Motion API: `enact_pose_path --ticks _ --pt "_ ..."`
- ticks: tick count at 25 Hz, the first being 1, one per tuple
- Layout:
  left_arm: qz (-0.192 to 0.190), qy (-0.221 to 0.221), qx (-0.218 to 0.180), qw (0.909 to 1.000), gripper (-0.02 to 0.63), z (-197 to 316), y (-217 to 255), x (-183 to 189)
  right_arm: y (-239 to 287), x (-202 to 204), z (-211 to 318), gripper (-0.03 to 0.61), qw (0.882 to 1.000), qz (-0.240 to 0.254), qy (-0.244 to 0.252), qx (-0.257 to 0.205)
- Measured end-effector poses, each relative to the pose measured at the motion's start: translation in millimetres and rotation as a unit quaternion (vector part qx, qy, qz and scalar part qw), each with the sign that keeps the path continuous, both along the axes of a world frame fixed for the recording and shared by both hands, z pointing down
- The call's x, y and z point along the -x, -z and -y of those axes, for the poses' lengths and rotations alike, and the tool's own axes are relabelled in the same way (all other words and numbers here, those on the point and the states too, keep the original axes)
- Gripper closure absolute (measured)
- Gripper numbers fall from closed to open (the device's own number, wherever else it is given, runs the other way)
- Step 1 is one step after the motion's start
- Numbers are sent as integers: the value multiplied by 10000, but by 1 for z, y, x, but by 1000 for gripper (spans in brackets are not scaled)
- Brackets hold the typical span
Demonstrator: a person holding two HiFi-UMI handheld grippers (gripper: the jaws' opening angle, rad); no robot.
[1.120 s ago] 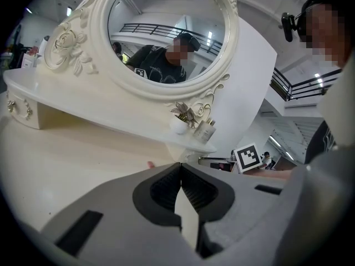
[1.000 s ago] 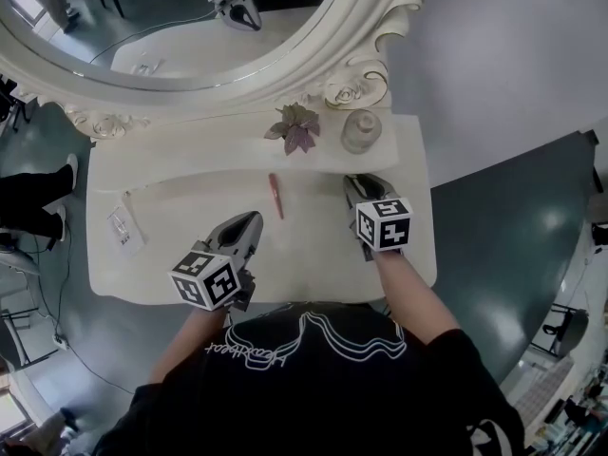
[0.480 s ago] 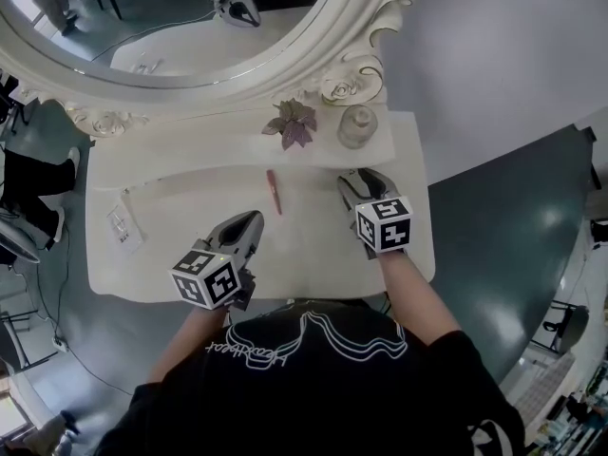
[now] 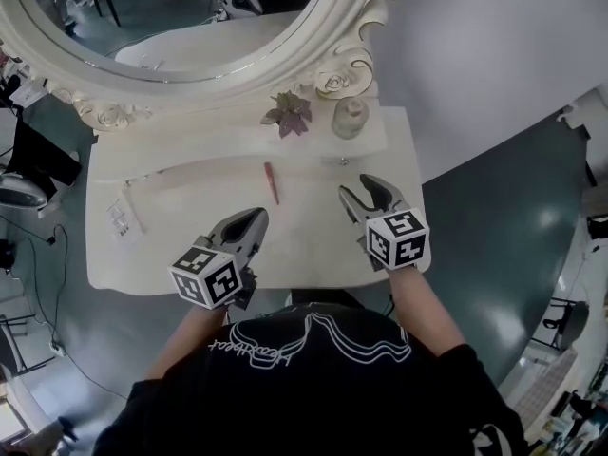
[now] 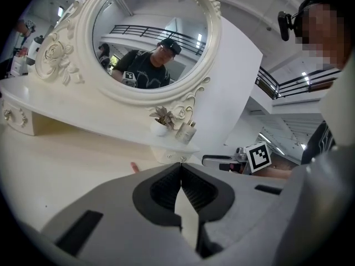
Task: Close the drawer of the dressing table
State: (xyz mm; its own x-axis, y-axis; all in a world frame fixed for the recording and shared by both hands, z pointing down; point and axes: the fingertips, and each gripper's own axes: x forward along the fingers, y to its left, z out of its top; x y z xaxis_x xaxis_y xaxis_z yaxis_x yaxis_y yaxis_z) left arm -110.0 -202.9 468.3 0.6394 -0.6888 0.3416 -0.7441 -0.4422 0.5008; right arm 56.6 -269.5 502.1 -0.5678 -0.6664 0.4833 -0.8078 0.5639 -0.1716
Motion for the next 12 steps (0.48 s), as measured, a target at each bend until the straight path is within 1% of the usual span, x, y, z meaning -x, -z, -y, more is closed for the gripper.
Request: enact_pose_path --ticks 4,9,12 --pt "46 -155 -190 9997 609 -12 12 -6 24 4 -27 396 9995 256 64 -193" --pt "44 -334 -380 9987 609 -28 25 -13 49 9 -59 470 9971 676 93 -332" --pt "0 -436 -479 9979 609 -39 35 -18 61 13 -80 485 9949 946 210 -287"
